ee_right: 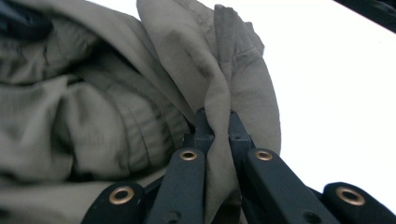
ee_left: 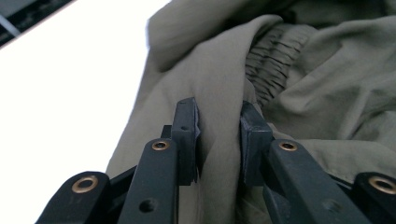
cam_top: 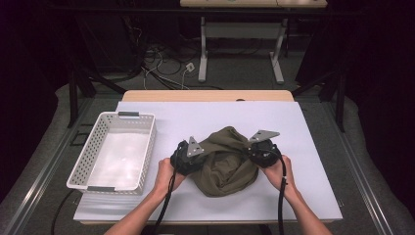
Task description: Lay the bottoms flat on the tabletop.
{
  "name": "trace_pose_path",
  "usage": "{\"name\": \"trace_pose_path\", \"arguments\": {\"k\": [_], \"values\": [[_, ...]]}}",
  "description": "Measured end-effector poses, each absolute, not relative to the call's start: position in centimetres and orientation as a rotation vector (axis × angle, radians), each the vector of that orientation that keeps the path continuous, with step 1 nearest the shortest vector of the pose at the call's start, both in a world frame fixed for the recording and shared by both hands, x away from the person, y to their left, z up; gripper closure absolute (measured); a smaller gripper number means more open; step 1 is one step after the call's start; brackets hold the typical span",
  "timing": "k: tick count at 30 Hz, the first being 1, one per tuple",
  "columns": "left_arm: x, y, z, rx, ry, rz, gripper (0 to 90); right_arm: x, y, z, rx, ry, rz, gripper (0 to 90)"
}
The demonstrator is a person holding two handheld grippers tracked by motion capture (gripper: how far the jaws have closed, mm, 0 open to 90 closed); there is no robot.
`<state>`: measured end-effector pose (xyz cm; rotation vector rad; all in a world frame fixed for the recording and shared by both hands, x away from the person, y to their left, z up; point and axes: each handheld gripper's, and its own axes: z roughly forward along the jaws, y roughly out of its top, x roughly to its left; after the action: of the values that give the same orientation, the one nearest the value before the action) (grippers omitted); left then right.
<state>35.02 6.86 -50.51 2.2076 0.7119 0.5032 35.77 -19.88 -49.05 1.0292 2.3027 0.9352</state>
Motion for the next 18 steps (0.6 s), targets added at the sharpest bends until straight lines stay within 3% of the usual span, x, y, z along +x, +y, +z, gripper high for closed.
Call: {"name": "trace_pose_path", "arguments": {"k": [5,10,13,18], "values": [[35.1,7.3,-50.6,2.218,0.733,0.493,71.6,35.0,-21.1,-48.9,1.075,2.307,0.901,88.2],[34.8,7.4,-51.2,2.247,0.743,0.46,68.4,35.4,-21.2,-51.6,1.121,2.429,0.78,84.2],[34.3,7.3,-50.8,2.246,0.751,0.47,59.6,35.9,-21.0,-52.1,1.116,2.45,0.788,73.3],[33.3,7.8,-48.7,2.19,0.773,0.482,36.8,35.7,-20.9,-50.7,1.043,2.415,0.874,46.2]]}}
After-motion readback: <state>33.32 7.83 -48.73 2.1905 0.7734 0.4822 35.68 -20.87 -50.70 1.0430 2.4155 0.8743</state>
